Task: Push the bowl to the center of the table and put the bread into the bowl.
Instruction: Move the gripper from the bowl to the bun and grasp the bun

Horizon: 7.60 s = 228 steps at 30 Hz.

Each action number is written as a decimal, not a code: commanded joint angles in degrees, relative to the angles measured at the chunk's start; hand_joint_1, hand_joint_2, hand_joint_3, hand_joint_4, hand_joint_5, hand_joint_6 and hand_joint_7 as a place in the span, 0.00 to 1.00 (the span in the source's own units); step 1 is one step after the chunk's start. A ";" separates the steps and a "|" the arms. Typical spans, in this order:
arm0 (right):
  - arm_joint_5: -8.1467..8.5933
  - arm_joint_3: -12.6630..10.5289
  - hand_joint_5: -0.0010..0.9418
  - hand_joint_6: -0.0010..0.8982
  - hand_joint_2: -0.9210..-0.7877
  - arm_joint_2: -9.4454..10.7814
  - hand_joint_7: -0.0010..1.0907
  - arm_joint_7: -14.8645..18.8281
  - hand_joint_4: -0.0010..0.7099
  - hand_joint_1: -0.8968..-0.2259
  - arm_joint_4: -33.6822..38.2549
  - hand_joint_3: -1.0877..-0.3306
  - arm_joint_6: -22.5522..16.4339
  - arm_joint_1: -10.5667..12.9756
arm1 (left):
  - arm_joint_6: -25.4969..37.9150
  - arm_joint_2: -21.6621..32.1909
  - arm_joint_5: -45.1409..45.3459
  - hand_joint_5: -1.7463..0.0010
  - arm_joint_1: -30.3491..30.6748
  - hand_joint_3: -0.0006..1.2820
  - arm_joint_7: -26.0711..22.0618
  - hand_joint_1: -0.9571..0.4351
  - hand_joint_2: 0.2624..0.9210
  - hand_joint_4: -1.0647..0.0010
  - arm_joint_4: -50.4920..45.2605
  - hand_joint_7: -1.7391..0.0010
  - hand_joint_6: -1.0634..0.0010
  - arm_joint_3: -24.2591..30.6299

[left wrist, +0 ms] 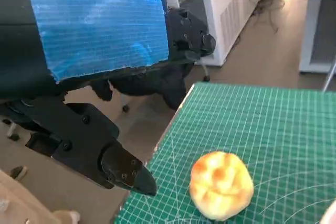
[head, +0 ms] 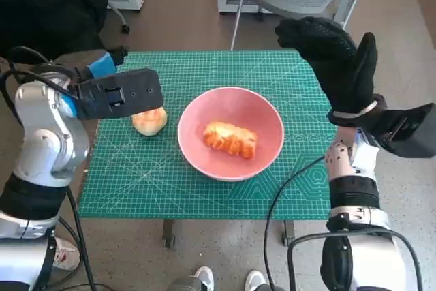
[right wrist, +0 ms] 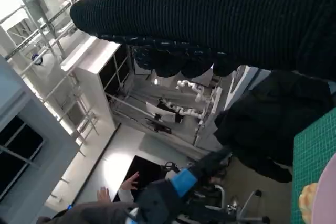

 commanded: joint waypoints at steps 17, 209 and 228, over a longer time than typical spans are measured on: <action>0.21 -0.20 0.00 0.36 0.00 -0.27 0.00 1.20 0.39 0.28 0.49 0.32 0.55 -0.02 | -5.20 -6.15 -0.28 0.15 -5.67 0.02 3.04 0.56 0.65 0.82 16.15 1.00 0.82 -6.30; 1.05 0.49 0.00 0.36 0.00 -0.29 0.00 2.88 0.48 0.25 -0.71 0.34 3.13 0.22 | 2.45 -4.65 1.66 1.00 16.10 0.02 -10.25 0.46 0.57 1.00 -25.19 1.00 0.93 11.71; 0.89 0.00 0.00 0.36 0.00 -0.71 0.00 4.14 0.48 0.26 0.46 0.32 2.41 -0.13 | 1.38 -3.49 -2.73 1.00 18.62 0.01 -3.87 0.46 0.58 1.00 -22.38 1.00 0.93 11.12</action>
